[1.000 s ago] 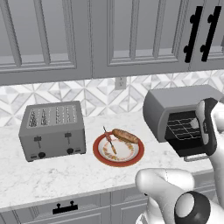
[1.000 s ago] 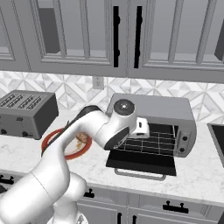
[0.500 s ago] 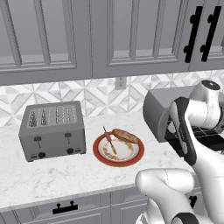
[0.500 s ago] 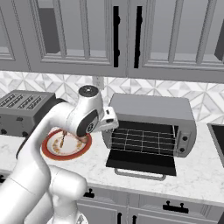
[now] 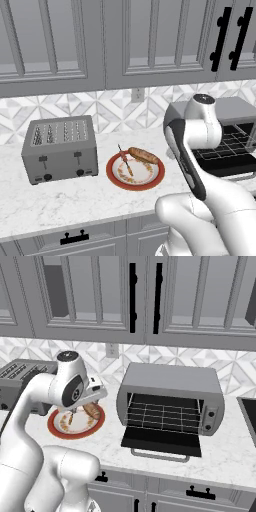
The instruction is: Pick up the kebab skewer and baguette bread, and place them inside the toaster oven. Close the toaster oven door and start by setting the timer.
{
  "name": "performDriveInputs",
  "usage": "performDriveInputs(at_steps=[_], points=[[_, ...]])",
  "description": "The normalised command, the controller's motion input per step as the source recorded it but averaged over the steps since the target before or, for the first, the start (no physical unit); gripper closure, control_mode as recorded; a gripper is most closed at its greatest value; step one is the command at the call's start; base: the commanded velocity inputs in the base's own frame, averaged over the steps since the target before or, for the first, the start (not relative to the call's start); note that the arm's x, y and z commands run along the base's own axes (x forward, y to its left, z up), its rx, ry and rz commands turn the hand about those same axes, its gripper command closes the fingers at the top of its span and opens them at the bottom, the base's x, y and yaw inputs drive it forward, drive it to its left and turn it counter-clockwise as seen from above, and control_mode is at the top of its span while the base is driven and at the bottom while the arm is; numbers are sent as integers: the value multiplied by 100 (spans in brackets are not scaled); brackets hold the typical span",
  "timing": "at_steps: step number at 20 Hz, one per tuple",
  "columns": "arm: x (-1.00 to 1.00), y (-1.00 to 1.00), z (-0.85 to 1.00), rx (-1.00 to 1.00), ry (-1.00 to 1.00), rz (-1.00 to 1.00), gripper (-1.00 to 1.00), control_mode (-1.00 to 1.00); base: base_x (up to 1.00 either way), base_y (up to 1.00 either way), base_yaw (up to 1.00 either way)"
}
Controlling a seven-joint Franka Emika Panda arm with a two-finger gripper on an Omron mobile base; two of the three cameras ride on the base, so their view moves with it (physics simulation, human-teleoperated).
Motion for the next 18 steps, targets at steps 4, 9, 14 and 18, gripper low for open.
performDriveInputs(at_steps=[4,9,14,18], points=[[49,54,-17,-1,7,3,-100,-100,0,0,0],[62,48,-31,-4,3,0,-100,-100,0,0,0],[44,4,-29,0,0,0,-100,-100,0,0,0],[55,0,-28,0,0,0,-100,-100,0,0,0]])
